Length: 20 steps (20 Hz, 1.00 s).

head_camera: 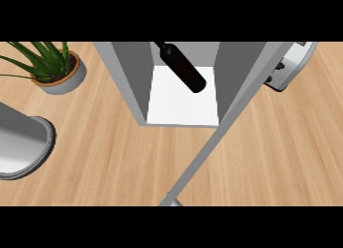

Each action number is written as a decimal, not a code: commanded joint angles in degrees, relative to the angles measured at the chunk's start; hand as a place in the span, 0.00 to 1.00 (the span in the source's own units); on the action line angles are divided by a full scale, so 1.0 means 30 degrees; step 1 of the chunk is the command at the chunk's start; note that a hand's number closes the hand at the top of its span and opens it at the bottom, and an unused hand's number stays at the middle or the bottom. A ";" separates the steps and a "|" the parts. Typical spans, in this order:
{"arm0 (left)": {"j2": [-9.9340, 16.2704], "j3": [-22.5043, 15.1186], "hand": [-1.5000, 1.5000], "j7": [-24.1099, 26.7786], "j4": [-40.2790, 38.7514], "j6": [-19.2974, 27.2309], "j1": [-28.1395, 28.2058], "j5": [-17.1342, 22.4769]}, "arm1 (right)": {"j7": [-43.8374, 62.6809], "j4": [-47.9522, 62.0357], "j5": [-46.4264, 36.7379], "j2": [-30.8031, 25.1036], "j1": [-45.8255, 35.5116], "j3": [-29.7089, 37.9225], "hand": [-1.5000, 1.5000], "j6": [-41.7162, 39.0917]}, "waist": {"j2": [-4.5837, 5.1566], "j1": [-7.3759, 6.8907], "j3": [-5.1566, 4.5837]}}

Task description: Pick up the wine, place it into the cabinet and close the cabinet

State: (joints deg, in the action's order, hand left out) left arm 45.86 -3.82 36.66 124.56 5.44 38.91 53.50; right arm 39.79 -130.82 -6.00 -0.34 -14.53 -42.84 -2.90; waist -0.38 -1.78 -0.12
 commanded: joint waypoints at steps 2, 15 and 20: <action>0.0750 0.2189 0.00 -0.1136 0.0067 -0.1605 0.0237 0.1434 | 0.0276 0.3441 -0.0411 0.0109 -0.4706 -0.0853 1.00 0.4140 | 0.0076 -0.0049 0.0005; 0.0087 0.4944 0.00 -0.3218 -0.1141 -0.4180 0.0419 0.2699 | -0.2064 1.2344 0.2325 0.0113 -1.2117 0.5031 1.00 0.4317 | 0.0162 0.0098 0.0025; -0.0824 0.4454 0.00 -0.3714 0.0122 -0.4102 0.0987 0.1378 | -0.3969 1.5358 0.1150 0.0110 -1.3114 0.6494 1.00 0.3388 | 0.0140 0.0114 0.0034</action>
State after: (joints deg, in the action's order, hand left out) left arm 44.66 8.95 26.73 124.82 -4.90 41.17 58.77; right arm 31.07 -91.45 -0.30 -0.13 -50.43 -26.34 7.65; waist 0.03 -1.51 -0.09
